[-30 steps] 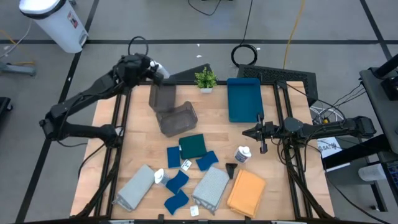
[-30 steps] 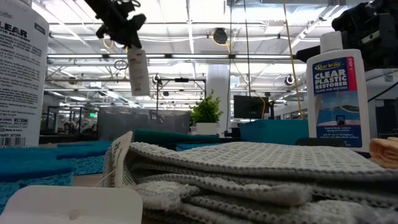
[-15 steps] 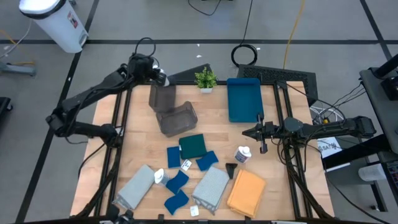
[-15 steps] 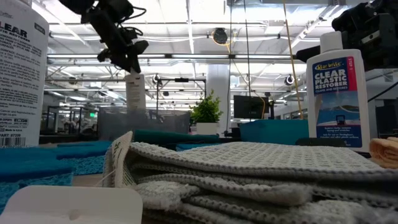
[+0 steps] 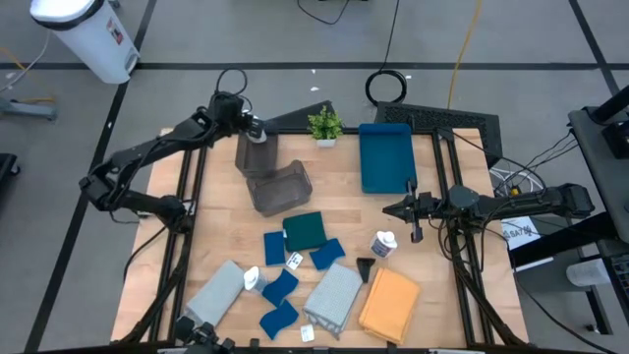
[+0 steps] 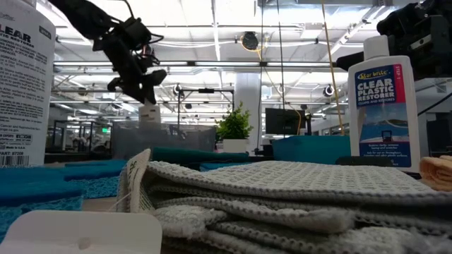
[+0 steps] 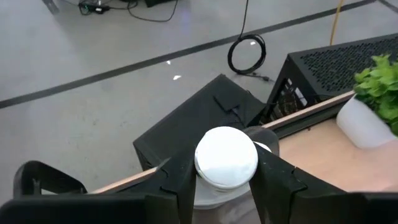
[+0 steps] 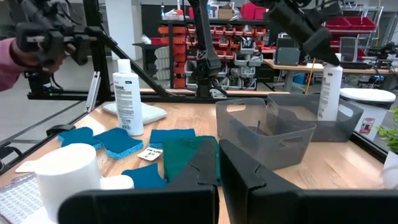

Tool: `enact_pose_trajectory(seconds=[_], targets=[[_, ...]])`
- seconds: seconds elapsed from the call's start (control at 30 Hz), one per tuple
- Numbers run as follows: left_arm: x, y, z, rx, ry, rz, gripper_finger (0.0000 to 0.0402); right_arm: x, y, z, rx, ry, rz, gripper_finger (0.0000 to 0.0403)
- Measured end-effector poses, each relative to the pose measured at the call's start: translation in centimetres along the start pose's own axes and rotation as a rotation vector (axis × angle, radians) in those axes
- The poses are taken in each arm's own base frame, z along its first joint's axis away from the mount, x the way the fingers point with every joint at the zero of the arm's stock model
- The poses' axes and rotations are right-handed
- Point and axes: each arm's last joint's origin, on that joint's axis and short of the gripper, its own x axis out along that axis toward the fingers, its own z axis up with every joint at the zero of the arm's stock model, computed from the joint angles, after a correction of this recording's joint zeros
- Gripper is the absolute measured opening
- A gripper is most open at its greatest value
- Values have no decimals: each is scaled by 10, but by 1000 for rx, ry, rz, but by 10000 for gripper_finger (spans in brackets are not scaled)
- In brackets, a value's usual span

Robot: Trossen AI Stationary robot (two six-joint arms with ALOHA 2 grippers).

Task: Pick & Place Kitchen Items
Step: Put the white restorer into the top black bin

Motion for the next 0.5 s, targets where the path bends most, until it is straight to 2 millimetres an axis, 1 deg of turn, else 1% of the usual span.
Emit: enact_pose_trajectory(seconds=[0.1,0.27,0.37,0.5], targets=[[7,2,-4,-3,19,7,134,0,0,0,0,0,0,0],[14,0,-4,-3,12,12,120,0,0,0,0,0,0,0],[17,0,-4,-3,6,11,122,0,0,0,0,0,0,0],[17,0,-4,1,12,9,154,0,0,0,0,1,0,0]])
